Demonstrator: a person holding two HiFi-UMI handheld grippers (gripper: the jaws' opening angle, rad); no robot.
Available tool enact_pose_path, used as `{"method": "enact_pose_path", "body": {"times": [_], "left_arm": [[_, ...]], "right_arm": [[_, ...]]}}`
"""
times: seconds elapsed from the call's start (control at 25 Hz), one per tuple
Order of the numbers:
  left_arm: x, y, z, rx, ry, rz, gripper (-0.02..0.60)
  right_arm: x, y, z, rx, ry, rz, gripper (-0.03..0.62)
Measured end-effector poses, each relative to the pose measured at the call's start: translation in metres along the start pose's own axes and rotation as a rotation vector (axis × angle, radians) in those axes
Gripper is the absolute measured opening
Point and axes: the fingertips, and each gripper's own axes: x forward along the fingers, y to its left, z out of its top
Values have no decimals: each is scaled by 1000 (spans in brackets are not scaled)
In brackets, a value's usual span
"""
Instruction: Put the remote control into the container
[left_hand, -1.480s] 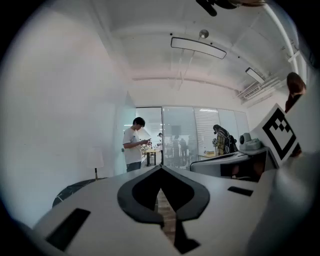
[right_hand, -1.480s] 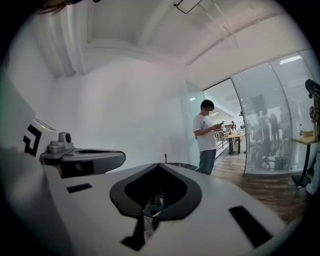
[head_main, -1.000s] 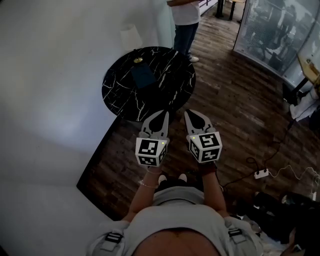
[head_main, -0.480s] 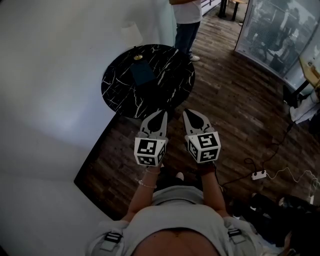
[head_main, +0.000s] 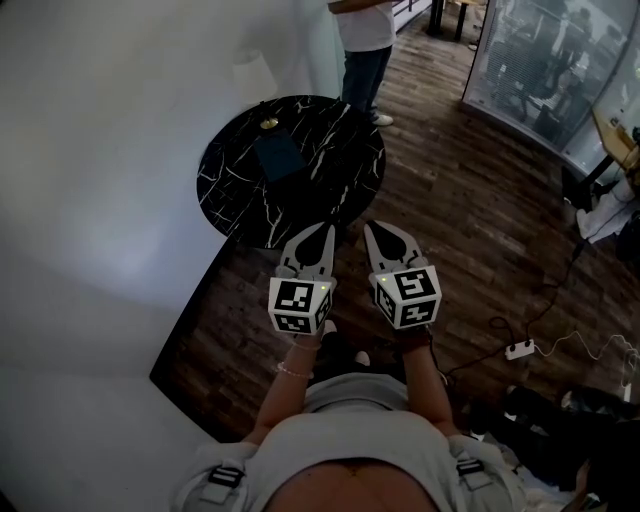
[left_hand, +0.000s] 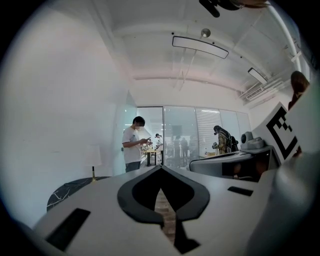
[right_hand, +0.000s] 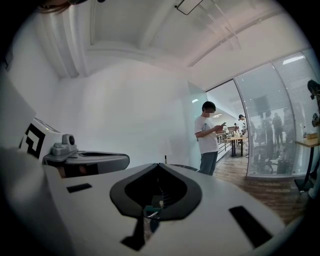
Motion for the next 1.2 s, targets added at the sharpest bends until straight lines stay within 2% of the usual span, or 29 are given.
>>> {"method": "enact_pose_path", "body": {"times": [0.8, 1.2], "left_arm": [[82, 90, 1, 3, 8, -83, 2], [97, 137, -14, -16, 32, -102, 2]], "right_arm": [[117, -16, 12, 10, -7, -64, 11], [162, -9, 0, 18, 20, -96, 12]]}}
